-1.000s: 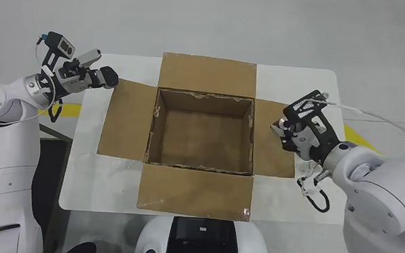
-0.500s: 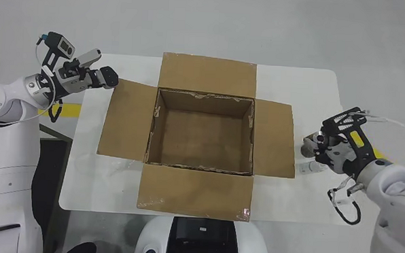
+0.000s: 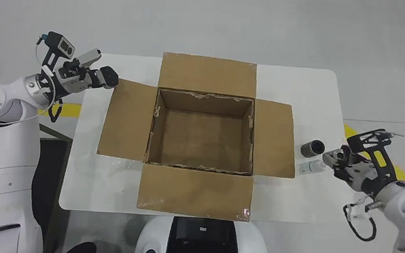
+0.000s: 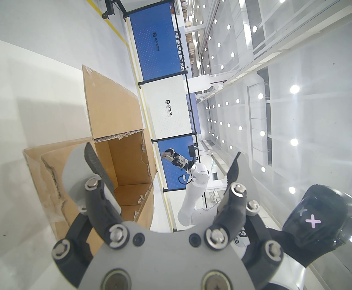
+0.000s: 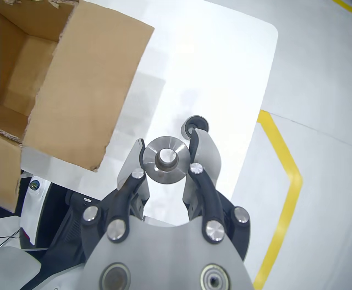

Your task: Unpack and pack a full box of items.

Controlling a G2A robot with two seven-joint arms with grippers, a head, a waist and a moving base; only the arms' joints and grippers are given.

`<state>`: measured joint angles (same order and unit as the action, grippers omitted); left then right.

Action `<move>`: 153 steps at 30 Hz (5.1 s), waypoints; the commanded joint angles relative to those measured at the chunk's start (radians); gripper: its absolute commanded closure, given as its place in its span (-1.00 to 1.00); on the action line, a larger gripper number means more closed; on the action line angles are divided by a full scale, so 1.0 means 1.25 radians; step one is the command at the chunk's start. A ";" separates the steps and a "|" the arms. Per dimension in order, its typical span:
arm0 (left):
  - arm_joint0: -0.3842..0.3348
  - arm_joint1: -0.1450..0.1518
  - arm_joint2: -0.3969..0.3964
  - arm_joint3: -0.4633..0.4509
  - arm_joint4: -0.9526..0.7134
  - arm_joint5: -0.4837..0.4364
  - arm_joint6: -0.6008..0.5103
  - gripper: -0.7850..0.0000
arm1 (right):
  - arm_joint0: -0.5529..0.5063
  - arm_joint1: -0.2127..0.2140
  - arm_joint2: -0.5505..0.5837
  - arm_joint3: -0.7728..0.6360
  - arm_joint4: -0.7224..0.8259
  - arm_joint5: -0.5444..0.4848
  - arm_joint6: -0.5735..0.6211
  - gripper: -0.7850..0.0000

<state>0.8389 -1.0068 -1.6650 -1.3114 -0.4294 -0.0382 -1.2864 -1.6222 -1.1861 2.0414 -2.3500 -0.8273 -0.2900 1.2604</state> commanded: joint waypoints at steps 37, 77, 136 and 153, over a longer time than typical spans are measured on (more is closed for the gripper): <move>0.000 0.000 0.000 0.000 0.000 0.000 0.000 -1.00 | -0.245 -0.014 -0.033 0.094 -0.167 0.207 -0.263 1.00; 0.000 0.000 0.000 0.000 0.000 0.000 0.000 -1.00 | -0.195 -0.014 -0.180 0.203 -0.199 0.235 -0.341 0.04; 0.000 0.000 0.000 0.000 0.000 0.000 0.000 -1.00 | -0.201 -0.013 -0.205 0.225 -0.201 0.225 -0.344 -0.52; 0.000 0.000 0.000 0.000 0.000 0.000 0.000 -1.00 | -0.199 -0.010 -0.192 0.205 -0.217 0.231 -0.332 1.00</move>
<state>0.8389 -1.0068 -1.6650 -1.3114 -0.4294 -0.0382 -1.2864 -1.8716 -1.1983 1.8013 -2.0921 -1.0976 0.0006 0.8436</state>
